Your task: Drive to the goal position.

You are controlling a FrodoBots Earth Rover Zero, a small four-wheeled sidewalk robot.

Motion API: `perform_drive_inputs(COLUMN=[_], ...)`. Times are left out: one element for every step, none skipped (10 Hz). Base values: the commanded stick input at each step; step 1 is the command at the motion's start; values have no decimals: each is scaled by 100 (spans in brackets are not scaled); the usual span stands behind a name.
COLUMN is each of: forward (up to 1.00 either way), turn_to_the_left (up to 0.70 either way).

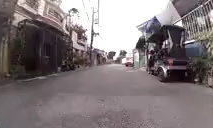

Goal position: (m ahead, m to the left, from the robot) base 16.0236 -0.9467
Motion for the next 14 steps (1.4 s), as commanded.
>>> perform_drive_inputs(forward=[100, 100, 100, 100, 100, 100, 100, 100, 100, 100, 100, 100, 100, 100], turn_to_the_left=[0, 0, 0, 0, 0, 0, 0, 0, 0, 0, 0, 0, 0, 0])
